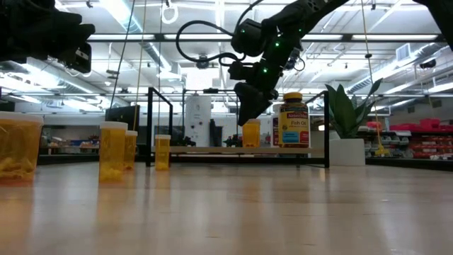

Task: Pick and place medicine bottles onto shelf by color
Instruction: Align the large orange bottle with the large orange bottle on the shelf

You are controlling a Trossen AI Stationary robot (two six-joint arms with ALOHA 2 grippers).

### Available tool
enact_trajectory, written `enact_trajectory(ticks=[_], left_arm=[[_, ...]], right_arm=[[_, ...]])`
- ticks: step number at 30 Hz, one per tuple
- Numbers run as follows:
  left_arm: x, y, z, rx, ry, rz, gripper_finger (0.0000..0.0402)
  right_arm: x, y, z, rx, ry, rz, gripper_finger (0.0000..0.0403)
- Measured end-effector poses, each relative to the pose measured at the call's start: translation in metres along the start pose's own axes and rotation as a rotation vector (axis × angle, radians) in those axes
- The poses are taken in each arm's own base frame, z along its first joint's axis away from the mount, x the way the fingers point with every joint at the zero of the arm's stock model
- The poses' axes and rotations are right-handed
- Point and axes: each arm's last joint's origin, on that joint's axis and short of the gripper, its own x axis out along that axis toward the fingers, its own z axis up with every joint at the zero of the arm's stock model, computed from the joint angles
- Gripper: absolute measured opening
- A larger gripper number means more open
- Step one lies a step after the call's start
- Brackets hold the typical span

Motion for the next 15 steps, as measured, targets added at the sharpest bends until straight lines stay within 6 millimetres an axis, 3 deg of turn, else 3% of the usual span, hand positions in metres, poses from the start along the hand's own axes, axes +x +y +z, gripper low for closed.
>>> enact_trajectory(ticks=[15], left_arm=[[0.0000,0.0000,0.0000,0.000,0.000,0.000,0.0107]], right_arm=[[-0.0002,-0.0011,0.0003,-0.029,-0.002,-0.070,0.0293]])
